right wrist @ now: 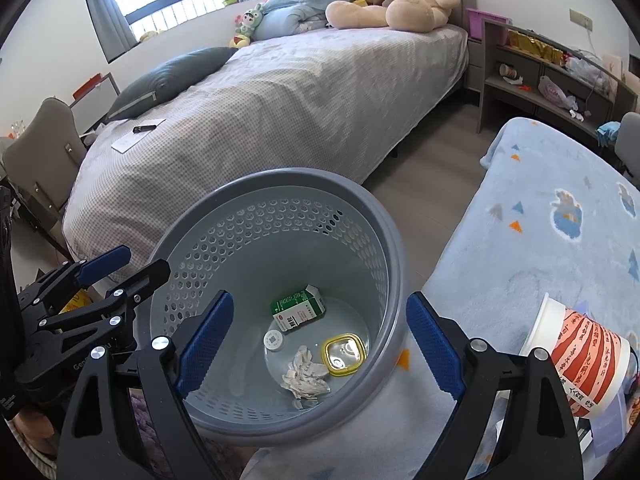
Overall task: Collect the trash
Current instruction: 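Carry container and paper over the wastebasket and open both grippers, then move both open grippers back from the basket toward the table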
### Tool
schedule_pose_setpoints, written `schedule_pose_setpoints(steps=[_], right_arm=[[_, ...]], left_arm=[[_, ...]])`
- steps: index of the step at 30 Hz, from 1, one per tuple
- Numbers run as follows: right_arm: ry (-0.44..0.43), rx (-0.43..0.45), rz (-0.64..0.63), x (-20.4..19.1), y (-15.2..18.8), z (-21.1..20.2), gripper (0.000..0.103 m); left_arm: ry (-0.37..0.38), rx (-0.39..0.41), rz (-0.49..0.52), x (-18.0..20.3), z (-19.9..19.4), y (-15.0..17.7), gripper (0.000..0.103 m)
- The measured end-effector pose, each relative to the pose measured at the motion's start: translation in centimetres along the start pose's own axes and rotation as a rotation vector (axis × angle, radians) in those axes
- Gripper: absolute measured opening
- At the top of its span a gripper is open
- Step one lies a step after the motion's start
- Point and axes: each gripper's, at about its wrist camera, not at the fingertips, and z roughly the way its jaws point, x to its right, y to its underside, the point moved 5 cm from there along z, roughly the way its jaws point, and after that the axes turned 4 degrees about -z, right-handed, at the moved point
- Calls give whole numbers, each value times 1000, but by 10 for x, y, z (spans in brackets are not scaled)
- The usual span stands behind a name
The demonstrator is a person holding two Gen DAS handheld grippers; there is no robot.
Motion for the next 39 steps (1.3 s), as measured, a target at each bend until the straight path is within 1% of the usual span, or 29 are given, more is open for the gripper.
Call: schedule_pose_setpoints(steps=[3,5,13,23,31,39], right_arm=[[-2,0,2,0,0,0,86],[2,2,-2,0,0,0,86],[18,12,7,5,2,-5,86],[50,16,21,10,9,-16,87],[74,22,57,19,21,-30,87],[105,27,150,43,43,-52,88]], left_arm=[[0,0,0,0,0,0,61],[3,-1,-2,0,0,0,65],[13,0,-5,1,-2,1,66],[26,29,-8,1,-11,-1,68],[42,42,-2,6,-18,0,68],[81,50,16,21,-25,2,68]])
